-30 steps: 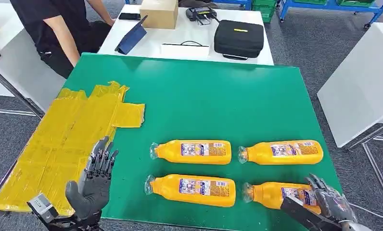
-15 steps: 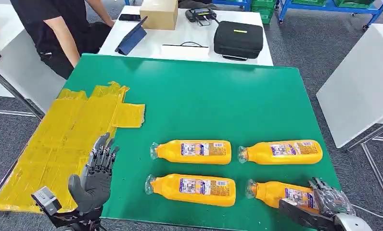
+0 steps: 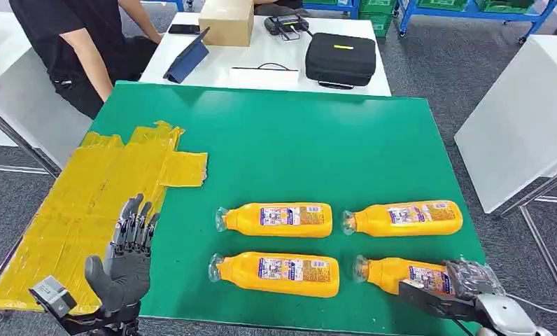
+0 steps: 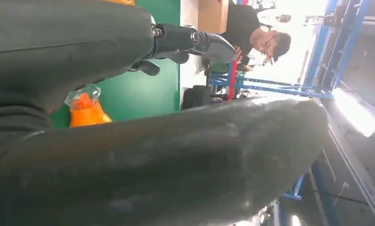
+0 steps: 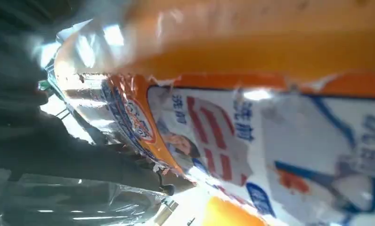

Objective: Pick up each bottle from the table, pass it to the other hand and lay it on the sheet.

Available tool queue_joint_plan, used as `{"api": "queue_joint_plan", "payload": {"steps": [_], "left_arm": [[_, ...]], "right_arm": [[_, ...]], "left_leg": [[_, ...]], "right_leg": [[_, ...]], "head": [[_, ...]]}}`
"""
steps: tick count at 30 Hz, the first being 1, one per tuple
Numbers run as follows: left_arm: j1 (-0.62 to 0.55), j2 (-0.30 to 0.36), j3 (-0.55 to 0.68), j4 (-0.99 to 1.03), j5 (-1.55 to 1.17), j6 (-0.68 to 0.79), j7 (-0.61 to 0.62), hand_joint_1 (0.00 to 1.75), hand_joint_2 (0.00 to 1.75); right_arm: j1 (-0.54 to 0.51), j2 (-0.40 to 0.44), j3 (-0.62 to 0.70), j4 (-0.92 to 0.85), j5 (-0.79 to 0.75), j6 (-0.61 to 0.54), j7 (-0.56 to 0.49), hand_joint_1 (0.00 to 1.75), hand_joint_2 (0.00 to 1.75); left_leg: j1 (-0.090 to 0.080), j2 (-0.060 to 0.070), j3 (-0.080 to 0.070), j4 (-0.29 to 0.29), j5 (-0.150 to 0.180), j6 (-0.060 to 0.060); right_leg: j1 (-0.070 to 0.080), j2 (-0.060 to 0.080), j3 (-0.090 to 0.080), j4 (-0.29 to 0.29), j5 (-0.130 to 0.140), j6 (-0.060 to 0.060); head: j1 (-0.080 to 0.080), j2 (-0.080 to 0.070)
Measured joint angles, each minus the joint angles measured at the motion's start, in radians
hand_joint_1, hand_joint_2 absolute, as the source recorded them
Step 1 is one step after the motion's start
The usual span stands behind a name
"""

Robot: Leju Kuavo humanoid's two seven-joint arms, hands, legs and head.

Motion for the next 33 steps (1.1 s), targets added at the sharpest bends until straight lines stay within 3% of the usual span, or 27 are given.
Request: {"api": "queue_joint_plan", "payload": {"steps": [11, 18, 28, 29, 33], "left_arm": [[0.062, -0.053, 0.076, -0.052, -0.035, -0.040, -0.004, 0.00, 0.00], [0.083, -0.085, 0.115, -0.067, -0.018, -0.057, -0.019, 0.00, 0.00], [0.084, -0.101, 0.137, -0.072, -0.005, -0.060, -0.019, 0.00, 0.00], [0.084, -0.102, 0.137, -0.072, -0.003, -0.060, -0.019, 0.00, 1.75], [0.085, -0.111, 0.142, -0.074, -0.004, -0.059, -0.016, 0.00, 1.75]], "right_arm": [[-0.027, 0.066, -0.055, -0.039, -0.372, -0.077, -0.151, 1.75, 1.75], [-0.013, 0.091, -0.158, -0.182, -0.719, -0.151, -0.308, 1.75, 1.75], [0.016, 0.119, -0.254, -0.307, -0.761, -0.154, -0.325, 1.75, 1.75], [0.017, 0.121, -0.257, -0.310, -0.762, -0.156, -0.328, 1.75, 1.75], [0.037, 0.130, -0.281, -0.348, -0.755, -0.207, -0.355, 1.75, 1.75]], "left_leg": [[0.000, -0.003, -0.009, 0.000, 0.008, 0.002], [0.000, -0.006, -0.015, 0.000, 0.008, 0.002], [0.000, -0.006, -0.017, 0.000, 0.008, 0.002], [0.000, -0.006, -0.017, 0.000, 0.008, 0.002], [0.000, -0.006, -0.018, 0.000, 0.008, 0.002]], "right_leg": [[0.000, -0.002, -0.007, 0.001, 0.005, 0.003], [-0.001, -0.005, -0.012, 0.001, 0.005, 0.003], [-0.001, -0.005, -0.015, 0.001, 0.005, 0.003], [-0.001, -0.005, -0.015, 0.001, 0.005, 0.003], [-0.001, -0.005, -0.015, 0.001, 0.005, 0.003]], "head": [[0.000, 0.000], [-0.001, 0.000], [0.000, 0.000], [0.000, 0.000], [0.000, 0.000]]}}
